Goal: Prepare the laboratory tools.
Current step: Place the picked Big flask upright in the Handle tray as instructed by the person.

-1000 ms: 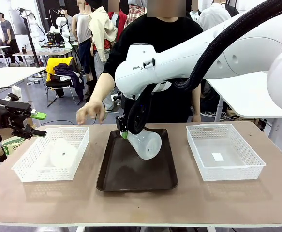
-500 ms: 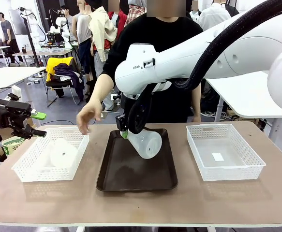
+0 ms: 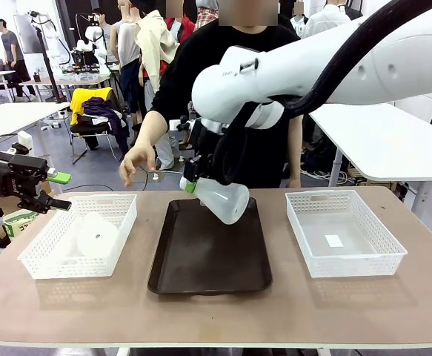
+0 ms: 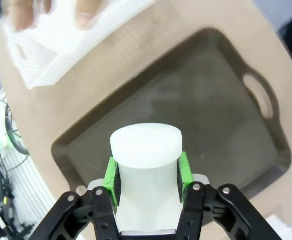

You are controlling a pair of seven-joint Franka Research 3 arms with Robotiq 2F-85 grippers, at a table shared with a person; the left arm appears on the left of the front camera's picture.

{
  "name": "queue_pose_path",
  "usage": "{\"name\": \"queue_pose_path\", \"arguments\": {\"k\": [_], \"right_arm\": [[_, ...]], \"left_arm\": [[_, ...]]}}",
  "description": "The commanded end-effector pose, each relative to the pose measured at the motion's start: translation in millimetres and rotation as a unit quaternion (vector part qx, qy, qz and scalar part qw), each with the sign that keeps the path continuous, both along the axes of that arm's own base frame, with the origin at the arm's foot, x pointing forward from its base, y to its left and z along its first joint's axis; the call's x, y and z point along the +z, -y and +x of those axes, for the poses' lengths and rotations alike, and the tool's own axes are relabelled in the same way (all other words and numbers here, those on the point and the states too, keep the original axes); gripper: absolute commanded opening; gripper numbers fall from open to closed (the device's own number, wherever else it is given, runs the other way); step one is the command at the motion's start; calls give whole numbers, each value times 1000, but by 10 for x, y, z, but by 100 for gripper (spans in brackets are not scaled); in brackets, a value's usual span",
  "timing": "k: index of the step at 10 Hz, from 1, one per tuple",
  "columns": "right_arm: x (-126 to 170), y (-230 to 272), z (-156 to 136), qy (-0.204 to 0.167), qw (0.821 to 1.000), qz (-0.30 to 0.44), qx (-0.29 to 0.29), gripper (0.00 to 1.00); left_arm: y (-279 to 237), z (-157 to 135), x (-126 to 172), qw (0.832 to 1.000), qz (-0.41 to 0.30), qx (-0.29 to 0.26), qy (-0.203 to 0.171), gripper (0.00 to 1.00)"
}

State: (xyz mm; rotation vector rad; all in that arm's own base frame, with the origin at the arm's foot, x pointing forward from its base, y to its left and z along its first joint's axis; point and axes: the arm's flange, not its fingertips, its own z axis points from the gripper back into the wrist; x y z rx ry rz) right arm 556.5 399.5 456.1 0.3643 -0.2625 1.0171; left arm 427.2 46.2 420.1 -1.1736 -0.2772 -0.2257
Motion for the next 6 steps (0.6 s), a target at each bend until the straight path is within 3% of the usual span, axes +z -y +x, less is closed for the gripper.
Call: {"name": "queue_pose_path", "arguments": {"k": [1, 5, 6], "right_arm": [[-96, 401, -143, 9, 995, 82, 55, 0], [-118, 711, -139, 55, 962, 229, 140, 0], [-154, 714, -123, 76, 943, 271, 177, 0]], "left_arm": [[-11, -4, 15, 1000, -3, 1, 3, 100], [-11, -4, 15, 1000, -3, 1, 3, 100], [-11, -4, 15, 1000, -3, 1, 3, 100]]}}
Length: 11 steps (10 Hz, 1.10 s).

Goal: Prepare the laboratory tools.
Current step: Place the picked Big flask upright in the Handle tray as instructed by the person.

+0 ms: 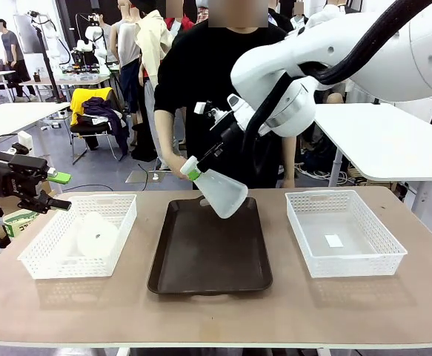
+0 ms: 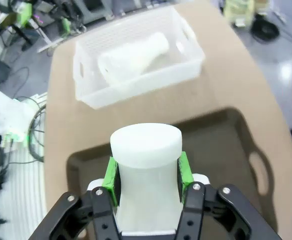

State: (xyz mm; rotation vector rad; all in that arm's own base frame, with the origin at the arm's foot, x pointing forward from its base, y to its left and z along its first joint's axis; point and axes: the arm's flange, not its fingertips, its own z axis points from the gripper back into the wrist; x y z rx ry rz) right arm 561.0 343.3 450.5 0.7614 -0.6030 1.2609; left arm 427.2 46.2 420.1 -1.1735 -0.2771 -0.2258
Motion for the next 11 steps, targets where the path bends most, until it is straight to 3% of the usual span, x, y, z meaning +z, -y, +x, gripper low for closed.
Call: {"name": "queue_pose_path", "arguments": {"k": [1, 3, 6, 8, 10, 11], "right_arm": [[-143, 156, -142, 30, 994, 80, 74, 0], [-273, 205, -92, 92, 975, 150, 139, 0], [-545, 285, 69, 138, 940, 268, 160, 0], [-749, 310, 190, 141, 914, 339, 170, 0], [-829, 291, 256, 141, 905, 363, 172, 0], [-808, 255, 293, 92, 930, 335, 122, 0]], "left_arm": [[-12, -4, 15, 1000, -3, 1, 3, 100], [-12, -4, 15, 1000, -3, 1, 3, 100], [-12, -4, 15, 1000, -3, 1, 3, 100], [-12, -4, 15, 1000, -3, 1, 3, 100], [-12, -4, 15, 1000, -3, 1, 3, 100], [-12, -4, 15, 1000, -3, 1, 3, 100]]}}
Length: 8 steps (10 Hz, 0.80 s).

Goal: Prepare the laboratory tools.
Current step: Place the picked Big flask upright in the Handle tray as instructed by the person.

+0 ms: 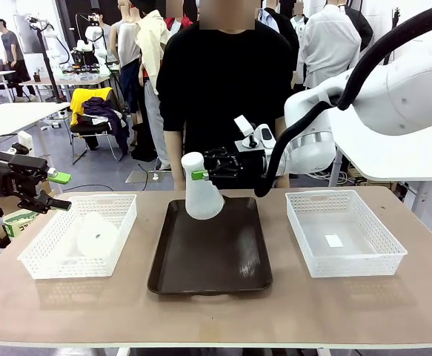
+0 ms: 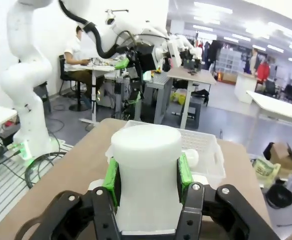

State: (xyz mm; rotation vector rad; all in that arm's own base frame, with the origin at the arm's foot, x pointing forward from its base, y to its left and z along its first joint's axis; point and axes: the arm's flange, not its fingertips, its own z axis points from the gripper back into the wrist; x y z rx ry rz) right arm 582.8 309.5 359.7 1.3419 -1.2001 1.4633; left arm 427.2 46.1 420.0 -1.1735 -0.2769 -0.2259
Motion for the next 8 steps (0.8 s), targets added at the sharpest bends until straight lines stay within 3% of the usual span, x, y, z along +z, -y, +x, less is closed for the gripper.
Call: {"name": "queue_pose_path", "arguments": {"k": [1, 4, 5, 8], "right_arm": [[35, 12, -27, 20, 1000, -1, 6, 0], [-13, -2, 1, 4, 1000, -4, 1, 0], [-7, -93, -52, 25, 999, -27, 22, 0], [-253, -30, 136, 44, 999, -4, 6, 0]], "left_arm": [[-12, -4, 15, 1000, -3, 1, 3, 100], [-12, -4, 15, 1000, -3, 1, 3, 100], [-12, -4, 15, 1000, -3, 1, 3, 100], [-12, -4, 15, 1000, -3, 1, 3, 100]]}}
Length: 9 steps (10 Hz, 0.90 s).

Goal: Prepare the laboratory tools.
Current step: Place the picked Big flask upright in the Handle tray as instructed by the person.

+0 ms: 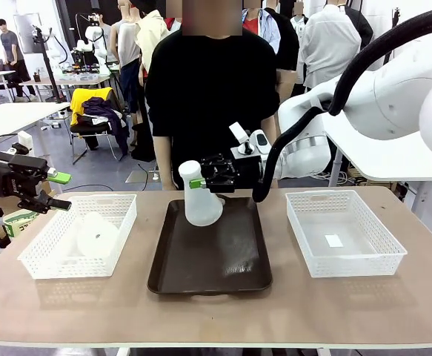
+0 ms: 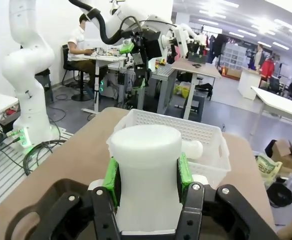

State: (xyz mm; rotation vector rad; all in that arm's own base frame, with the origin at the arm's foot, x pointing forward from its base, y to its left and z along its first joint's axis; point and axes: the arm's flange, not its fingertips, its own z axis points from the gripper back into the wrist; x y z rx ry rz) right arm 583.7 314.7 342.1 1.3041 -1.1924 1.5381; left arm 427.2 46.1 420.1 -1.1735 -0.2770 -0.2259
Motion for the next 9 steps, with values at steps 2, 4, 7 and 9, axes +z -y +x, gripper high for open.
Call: {"name": "queue_pose_path", "arguments": {"k": [2, 4, 7, 9], "right_arm": [[-239, 104, 267, 20, 998, 48, -17, 0], [-392, 162, 389, 11, 997, 76, -24, 0], [-542, 199, 513, -12, 995, 94, -41, 0], [-607, 192, 568, -30, 994, 97, -49, 0]], "left_arm": [[-12, -4, 15, 1000, -3, 1, 3, 100], [-12, -4, 15, 1000, -3, 1, 3, 100], [-12, -4, 15, 1000, -3, 1, 3, 100], [-12, -4, 15, 1000, -3, 1, 3, 100]]}}
